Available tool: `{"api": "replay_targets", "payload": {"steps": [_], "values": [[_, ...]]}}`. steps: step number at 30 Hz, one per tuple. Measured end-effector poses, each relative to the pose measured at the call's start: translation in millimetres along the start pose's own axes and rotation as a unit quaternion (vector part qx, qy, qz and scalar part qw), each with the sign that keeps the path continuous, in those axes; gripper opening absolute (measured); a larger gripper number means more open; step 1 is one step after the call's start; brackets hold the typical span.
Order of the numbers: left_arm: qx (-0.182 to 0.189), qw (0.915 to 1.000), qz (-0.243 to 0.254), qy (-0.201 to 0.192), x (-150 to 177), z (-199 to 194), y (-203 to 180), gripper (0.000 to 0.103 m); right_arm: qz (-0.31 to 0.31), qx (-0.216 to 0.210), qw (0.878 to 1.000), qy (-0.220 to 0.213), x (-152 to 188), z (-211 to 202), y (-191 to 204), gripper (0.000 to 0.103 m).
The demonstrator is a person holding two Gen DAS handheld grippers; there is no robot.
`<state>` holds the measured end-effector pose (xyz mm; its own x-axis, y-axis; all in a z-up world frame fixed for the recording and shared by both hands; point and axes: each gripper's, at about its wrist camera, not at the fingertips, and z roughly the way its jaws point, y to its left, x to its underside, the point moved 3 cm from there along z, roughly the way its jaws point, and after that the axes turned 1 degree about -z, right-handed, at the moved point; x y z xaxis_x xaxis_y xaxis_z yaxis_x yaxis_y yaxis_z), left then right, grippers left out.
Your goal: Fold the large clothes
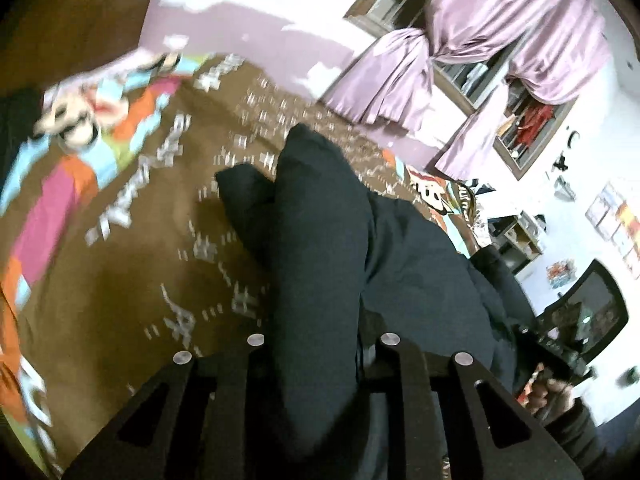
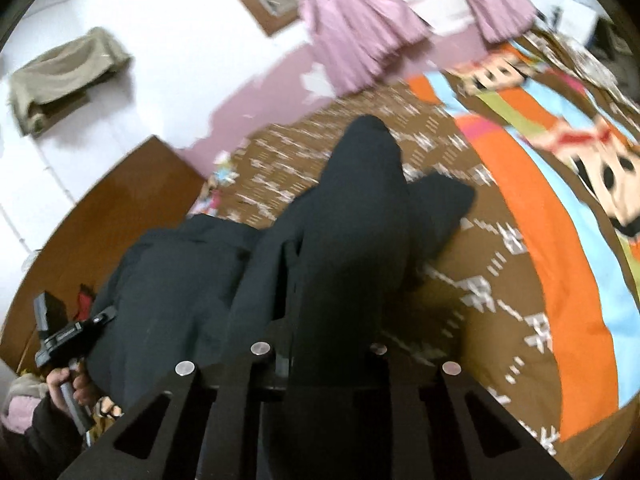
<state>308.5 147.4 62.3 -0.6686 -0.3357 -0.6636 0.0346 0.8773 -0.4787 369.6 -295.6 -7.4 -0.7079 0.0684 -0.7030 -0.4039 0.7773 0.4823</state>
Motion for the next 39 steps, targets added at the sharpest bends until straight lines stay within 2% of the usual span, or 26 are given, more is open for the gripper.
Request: {"api": "replay_targets", "payload": {"steps": [6,10,12,15,18,20,23,24,25,26,27,29,31,35,39], "values": [[-0.039,0.9977,0.043,-0.035,-17.8,-37.7,3.5,0.017,-0.042,-0.026,0.998,-0.027,-18.3,11.3,45.5,0.014],[-0.058,0.9969,0.026,-0.047,-16.5,-48.9,29.3,0.017,-0.056,-0.036,0.997,-0.026,-19.2,36.1,60.3,0.014],[-0.072,0.9964,0.023,-0.038,-11.1,-41.3,46.5,0.018,-0.055,-0.032,0.998,-0.018,-13.8,51.9,60.2,0.014],[-0.104,0.9946,0.01,0.0,5.4,-16.6,72.8,0.02,-0.046,0.009,0.999,0.0,-3.1,73.6,44.8,0.018],[-0.135,0.9905,0.013,0.024,22.7,-0.4,86.9,0.03,-0.04,0.047,0.998,0.022,10.4,84.2,22.7,0.022],[-0.144,0.9892,0.009,0.028,30.3,3.7,92.6,0.036,-0.039,0.058,0.997,0.03,17.3,84.5,13.4,0.025],[-0.148,0.9885,-0.002,0.028,33.9,2.5,98.2,0.044,-0.029,0.074,0.996,0.036,23.8,85.5,3.7,0.04],[-0.152,0.9879,-0.004,0.031,33.4,2.0,100.2,0.046,-0.025,0.077,0.996,0.04,25.2,85.9,1.1,0.052],[-0.164,0.986,-0.004,0.031,33.8,0.7,100.6,0.055,-0.024,0.079,0.996,0.041,26.3,85.5,0.5,0.064],[-0.182,0.9829,0.0,0.028,34.0,-1.6,100.1,0.064,-0.024,0.085,0.995,0.041,26.9,84.3,0.9,0.069],[-0.201,0.9794,0.005,0.025,33.4,-4.2,98.8,0.067,-0.027,0.096,0.994,0.036,27.5,81.5,1.1,0.076],[-0.237,0.9714,0.017,0.011,34.6,-10.0,94.2,0.076,-0.04,0.118,0.992,0.02,27.3,73.5,3.5,0.082],[-0.258,0.9656,0.034,0.001,38.7,-15.8,88.4,0.084,-0.054,0.14,0.989,0.006,27.2,64.5,7.1,0.094],[-0.278,0.9582,0.061,-0.03,48.1,-29.1,69.0,0.096,-0.07,0.147,0.986,-0.026,29.4,45.6,19.3,0.098],[-0.268,0.9599,0.066,-0.05,55.8,-42.3,47.5,0.101,-0.079,0.141,0.986,-0.044,35.1,30.7,33.3,0.102]]}}
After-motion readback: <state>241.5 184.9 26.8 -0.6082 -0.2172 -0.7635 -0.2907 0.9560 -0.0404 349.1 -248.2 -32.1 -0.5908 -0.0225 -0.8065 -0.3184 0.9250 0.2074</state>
